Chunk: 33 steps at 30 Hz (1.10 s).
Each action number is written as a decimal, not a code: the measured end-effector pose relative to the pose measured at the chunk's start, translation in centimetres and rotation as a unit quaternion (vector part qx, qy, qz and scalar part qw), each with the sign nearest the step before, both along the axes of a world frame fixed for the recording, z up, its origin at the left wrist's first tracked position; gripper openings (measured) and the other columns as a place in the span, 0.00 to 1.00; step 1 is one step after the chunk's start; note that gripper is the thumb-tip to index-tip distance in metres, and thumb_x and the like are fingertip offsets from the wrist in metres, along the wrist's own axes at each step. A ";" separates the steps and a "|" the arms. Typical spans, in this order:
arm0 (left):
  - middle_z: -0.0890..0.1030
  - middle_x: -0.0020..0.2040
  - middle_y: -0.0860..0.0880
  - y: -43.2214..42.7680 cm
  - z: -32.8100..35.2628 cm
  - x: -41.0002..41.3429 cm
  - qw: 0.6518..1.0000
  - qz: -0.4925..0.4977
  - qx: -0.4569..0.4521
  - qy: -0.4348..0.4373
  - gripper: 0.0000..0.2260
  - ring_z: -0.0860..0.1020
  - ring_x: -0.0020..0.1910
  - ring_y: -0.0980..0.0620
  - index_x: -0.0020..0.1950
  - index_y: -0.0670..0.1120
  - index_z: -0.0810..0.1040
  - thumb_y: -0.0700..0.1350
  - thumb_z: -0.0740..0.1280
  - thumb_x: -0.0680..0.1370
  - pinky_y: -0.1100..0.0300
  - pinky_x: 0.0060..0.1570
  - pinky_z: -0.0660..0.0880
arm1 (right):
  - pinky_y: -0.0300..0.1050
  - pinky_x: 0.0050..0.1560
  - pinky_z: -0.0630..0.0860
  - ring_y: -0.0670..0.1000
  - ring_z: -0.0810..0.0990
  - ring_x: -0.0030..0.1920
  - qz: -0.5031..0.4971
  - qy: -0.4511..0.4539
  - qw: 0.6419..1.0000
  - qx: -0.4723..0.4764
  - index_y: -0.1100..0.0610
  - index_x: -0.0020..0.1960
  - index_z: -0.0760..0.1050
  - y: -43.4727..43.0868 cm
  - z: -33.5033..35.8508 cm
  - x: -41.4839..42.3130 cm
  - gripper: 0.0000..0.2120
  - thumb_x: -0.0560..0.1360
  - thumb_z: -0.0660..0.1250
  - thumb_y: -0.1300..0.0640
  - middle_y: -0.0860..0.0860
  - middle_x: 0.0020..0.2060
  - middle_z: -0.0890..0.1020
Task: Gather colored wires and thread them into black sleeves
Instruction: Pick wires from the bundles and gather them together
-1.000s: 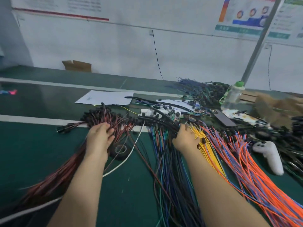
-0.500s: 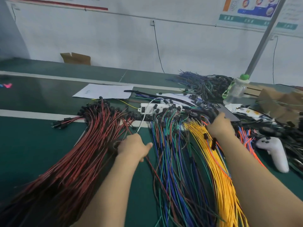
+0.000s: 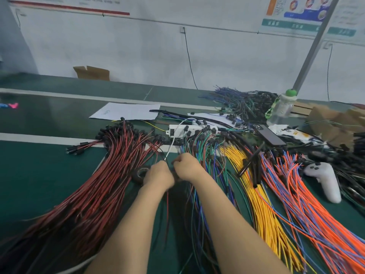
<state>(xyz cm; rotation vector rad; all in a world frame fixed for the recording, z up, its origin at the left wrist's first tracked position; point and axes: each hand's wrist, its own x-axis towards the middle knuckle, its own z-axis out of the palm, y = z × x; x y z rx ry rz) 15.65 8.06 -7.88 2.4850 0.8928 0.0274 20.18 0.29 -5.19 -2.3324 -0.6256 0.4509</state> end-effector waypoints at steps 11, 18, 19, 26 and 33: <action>0.80 0.47 0.38 9.1 10.8 -3.2 0.997 0.030 0.064 -0.007 0.10 0.74 0.40 0.43 0.51 0.34 0.78 0.40 0.62 0.78 0.57 0.41 0.69 | 0.35 0.24 0.69 0.46 0.72 0.24 0.062 0.161 0.946 0.273 0.58 0.49 0.76 6.0 3.2 -5.4 0.12 0.82 0.56 0.54 0.48 0.31 0.81; 0.72 0.69 0.45 9.6 10.5 -5.1 0.980 -0.089 0.121 0.127 0.20 0.71 0.67 0.46 0.68 0.42 0.72 0.50 0.61 0.80 0.56 0.65 0.66 | 0.45 0.43 0.72 0.57 0.79 0.41 0.274 -0.024 0.961 0.041 0.66 0.45 0.79 7.9 1.9 -9.3 0.10 0.77 0.59 0.64 0.65 0.47 0.82; 0.73 0.68 0.45 9.1 10.4 -5.0 0.980 -0.113 0.104 0.125 0.18 0.71 0.66 0.46 0.67 0.42 0.73 0.50 0.59 0.81 0.57 0.65 0.66 | 0.43 0.43 0.75 0.53 0.78 0.36 0.262 0.007 0.964 0.034 0.66 0.47 0.80 6.8 1.9 -8.4 0.10 0.77 0.59 0.65 0.63 0.47 0.83; 0.82 0.51 0.42 5.9 7.6 -3.1 0.989 -0.104 0.027 0.099 0.17 0.80 0.44 0.47 0.53 0.37 0.78 0.50 0.58 0.81 0.58 0.53 0.73 | 0.47 0.49 0.76 0.56 0.80 0.50 -0.098 -0.122 0.987 -0.038 0.59 0.52 0.78 -4.5 0.8 0.2 0.10 0.76 0.66 0.54 0.55 0.47 0.82; 0.77 0.58 0.40 0.8 3.8 0.1 0.994 -0.022 0.063 -0.092 0.12 0.76 0.55 0.40 0.56 0.41 0.78 0.44 0.61 0.78 0.51 0.55 0.74 | 0.44 0.42 0.69 0.57 0.77 0.49 -0.079 -0.098 0.983 -0.131 0.57 0.50 0.67 -5.8 -2.1 0.2 0.18 0.73 0.70 0.45 0.55 0.49 0.78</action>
